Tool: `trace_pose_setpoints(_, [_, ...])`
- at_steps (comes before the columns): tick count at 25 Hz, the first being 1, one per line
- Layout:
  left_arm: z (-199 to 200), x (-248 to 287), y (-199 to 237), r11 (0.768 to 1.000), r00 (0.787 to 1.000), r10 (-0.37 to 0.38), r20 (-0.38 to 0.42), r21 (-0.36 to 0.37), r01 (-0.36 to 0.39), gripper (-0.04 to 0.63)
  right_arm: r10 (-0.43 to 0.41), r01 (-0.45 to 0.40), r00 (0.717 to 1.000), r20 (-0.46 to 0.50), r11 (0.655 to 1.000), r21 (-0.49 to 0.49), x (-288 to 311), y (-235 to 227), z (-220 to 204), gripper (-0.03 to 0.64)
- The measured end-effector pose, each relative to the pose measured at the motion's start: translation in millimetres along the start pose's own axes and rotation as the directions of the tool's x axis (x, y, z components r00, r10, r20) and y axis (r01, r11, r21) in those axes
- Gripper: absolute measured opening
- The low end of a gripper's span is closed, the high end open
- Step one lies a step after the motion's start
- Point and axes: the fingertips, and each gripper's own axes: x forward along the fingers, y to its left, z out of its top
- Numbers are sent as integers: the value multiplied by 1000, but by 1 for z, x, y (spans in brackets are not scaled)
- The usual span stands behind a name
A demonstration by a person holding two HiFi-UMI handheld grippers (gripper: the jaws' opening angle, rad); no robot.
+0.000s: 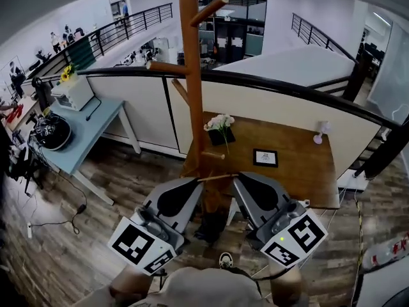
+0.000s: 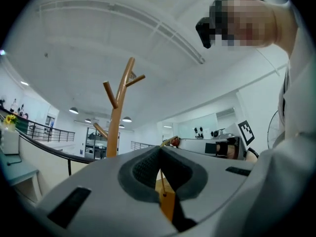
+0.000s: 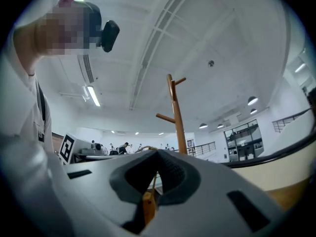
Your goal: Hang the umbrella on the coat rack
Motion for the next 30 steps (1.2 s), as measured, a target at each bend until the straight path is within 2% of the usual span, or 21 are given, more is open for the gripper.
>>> trace_pose_setpoints(5, [-9, 28, 6, 993, 993, 119, -15, 19, -119, 0, 122, -121, 993, -9, 992, 30, 6, -32, 0, 3])
trace_pose_setpoints(11, [-29, 52, 8, 973, 972, 229, -47, 27, -228, 0, 219, -217, 975, -22, 973, 76, 7, -63, -15, 3])
trace_pose_setpoints(19, [-47, 71, 8, 956, 953, 294, -79, 49, -290, 0, 285, -278, 958, -43, 952, 126, 10, -95, -35, 3])
trace_pose_setpoints(30, [-63, 70, 22, 937, 929, 349, -124, 35, -348, 0, 332, -318, 942, -56, 932, 176, 29, -100, -53, 3])
